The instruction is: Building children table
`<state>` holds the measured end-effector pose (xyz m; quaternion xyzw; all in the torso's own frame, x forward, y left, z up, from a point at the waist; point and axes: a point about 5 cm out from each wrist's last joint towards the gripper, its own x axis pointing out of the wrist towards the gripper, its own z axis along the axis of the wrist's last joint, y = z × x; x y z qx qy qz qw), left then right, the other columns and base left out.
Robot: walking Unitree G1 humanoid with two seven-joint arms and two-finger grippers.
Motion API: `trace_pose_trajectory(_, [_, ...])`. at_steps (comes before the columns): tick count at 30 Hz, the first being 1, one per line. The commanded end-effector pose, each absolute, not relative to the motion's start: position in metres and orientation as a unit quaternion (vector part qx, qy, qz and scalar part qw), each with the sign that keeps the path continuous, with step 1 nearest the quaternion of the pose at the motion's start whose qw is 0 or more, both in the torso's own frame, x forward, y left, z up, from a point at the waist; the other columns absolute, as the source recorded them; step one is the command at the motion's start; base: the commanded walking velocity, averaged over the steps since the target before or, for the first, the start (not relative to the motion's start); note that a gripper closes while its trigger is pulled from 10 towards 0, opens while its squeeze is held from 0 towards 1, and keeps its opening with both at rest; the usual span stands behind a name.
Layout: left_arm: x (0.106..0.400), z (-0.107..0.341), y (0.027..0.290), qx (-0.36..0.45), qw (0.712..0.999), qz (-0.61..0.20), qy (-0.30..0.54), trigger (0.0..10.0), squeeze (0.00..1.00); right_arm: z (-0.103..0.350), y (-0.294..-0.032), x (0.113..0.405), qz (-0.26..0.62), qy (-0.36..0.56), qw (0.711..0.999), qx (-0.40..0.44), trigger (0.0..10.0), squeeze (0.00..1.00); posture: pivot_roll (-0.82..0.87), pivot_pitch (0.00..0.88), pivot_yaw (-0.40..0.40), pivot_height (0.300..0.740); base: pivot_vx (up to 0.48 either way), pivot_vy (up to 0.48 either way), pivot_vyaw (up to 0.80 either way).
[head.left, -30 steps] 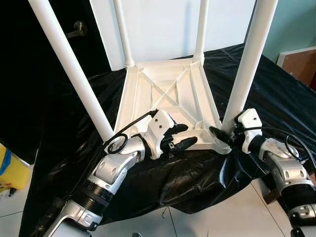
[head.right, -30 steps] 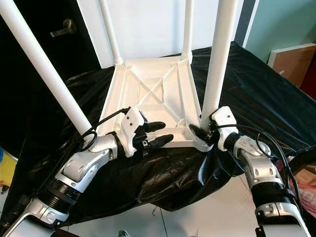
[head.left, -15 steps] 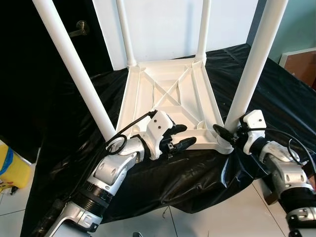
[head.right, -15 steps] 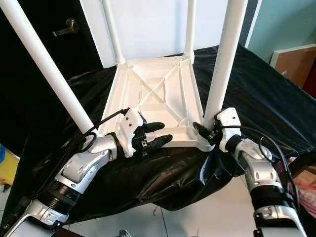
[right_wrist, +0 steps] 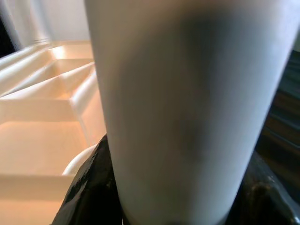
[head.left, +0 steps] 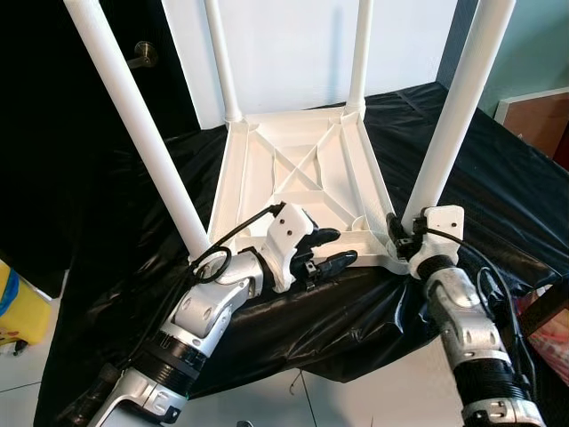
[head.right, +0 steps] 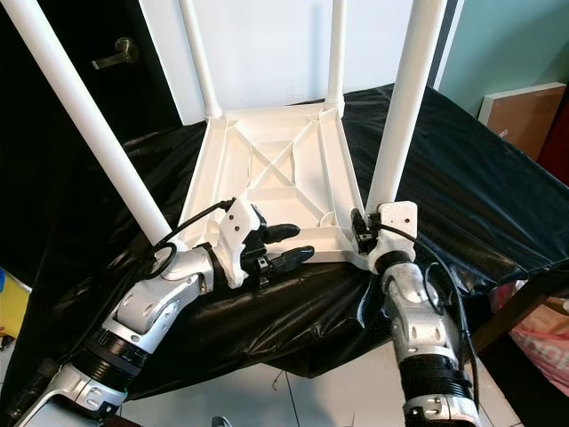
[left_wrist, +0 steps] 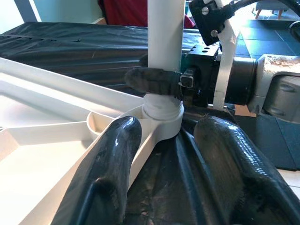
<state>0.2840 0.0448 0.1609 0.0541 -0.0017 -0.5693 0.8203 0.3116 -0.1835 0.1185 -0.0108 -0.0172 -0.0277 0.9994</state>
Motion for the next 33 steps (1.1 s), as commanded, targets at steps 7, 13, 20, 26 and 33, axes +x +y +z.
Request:
trace_pose_trajectory(7, [0.284, 0.162, 0.046, 0.069, 0.825, -0.56, -0.017, 10.0, 0.0, 0.098, -0.158, 0.302, -0.109, 0.037, 0.992, 0.057, 10.0, 0.0, -0.12, 0.0, 0.057, 0.74, 0.0, 0.0, 0.0])
trace_pose_trajectory(13, [0.286, 0.163, 0.048, 0.072, 0.826, -0.558, -0.016, 10.0, 0.0, 0.103, -0.161, 0.301, -0.128, 0.033, 0.99, 0.05, 10.0, 0.0, -0.12, 0.0, 0.056, 0.74, 0.0, 0.0, 0.0])
trace_pose_trajectory(20, [0.287, 0.163, 0.048, 0.076, 0.828, -0.554, -0.022, 10.0, 0.0, 0.107, -0.159, 0.301, -0.134, 0.029, 0.99, 0.04, 10.0, 0.0, -0.12, 0.0, 0.047, 0.74, 0.0, 0.0, 0.0])
trace_pose_trajectory(26, [0.287, 0.163, 0.047, 0.076, 0.828, -0.555, -0.024, 10.0, 0.0, 0.113, -0.161, 0.301, -0.117, 0.009, 0.992, 0.04, 10.0, 1.0, -0.12, 0.0, 0.048, 0.74, 0.0, 0.0, 0.0])
trace_pose_trajectory(33, [0.287, 0.165, 0.048, 0.078, 0.827, -0.556, -0.025, 10.0, 0.0, 0.127, -0.185, 0.291, -0.018, -0.04, 0.999, 0.02, 10.0, 1.0, -0.14, 0.0, 0.054, 0.74, 0.0, 0.0, 0.0])
